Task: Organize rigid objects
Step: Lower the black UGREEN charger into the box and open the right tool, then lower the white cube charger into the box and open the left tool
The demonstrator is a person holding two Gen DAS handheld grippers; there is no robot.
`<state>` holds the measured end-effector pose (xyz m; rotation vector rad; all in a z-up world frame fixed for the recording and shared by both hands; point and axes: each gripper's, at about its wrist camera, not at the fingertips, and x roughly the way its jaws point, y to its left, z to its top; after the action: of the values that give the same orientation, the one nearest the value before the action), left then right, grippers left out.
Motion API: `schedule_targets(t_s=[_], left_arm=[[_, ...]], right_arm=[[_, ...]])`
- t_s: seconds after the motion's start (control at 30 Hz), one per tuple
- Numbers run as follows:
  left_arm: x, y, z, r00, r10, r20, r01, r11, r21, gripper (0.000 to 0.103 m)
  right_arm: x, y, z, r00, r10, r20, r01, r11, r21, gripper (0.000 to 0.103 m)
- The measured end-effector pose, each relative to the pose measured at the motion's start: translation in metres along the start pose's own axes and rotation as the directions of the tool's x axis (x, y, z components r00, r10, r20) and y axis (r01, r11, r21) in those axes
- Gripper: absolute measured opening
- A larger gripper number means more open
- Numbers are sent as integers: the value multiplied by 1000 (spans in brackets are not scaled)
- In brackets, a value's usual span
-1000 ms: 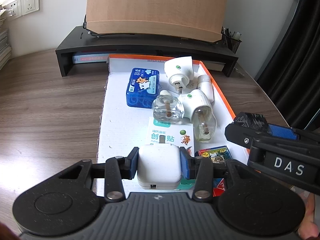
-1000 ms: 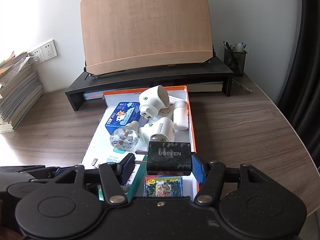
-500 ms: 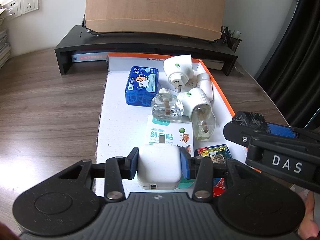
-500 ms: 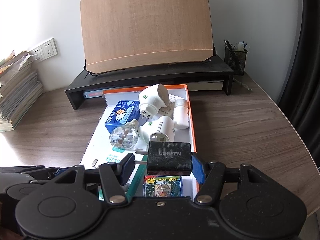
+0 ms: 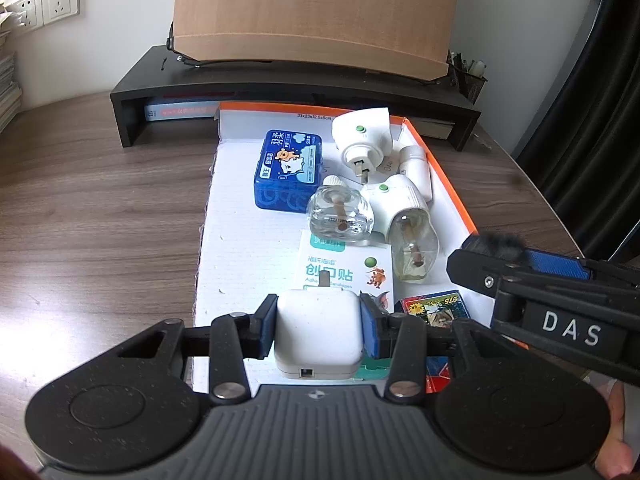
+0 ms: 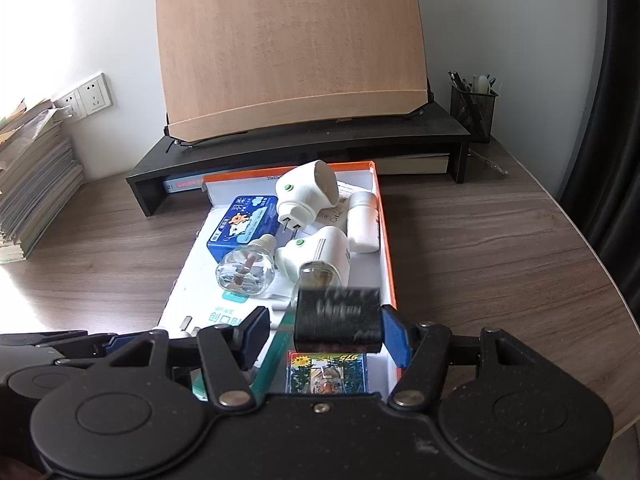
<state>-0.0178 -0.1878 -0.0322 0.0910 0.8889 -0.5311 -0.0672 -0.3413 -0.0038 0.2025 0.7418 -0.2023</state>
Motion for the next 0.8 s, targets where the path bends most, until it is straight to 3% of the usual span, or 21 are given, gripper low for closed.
schedule_targets(t_s=[0.33, 0.63, 0.8], left_arm=[[3, -10, 5, 1000, -28, 4, 28, 999, 17, 42], [9, -26, 15, 994, -100, 34, 98, 994, 42, 44], [7, -26, 7, 994, -110, 12, 110, 994, 29, 51]], right_arm=[[-16, -12, 1, 997, -53, 53, 52, 998, 19, 73], [-33, -23, 0, 992, -90, 91, 87, 996, 35, 76], [-41, -23, -3, 991, -90, 100, 87, 996, 35, 77]])
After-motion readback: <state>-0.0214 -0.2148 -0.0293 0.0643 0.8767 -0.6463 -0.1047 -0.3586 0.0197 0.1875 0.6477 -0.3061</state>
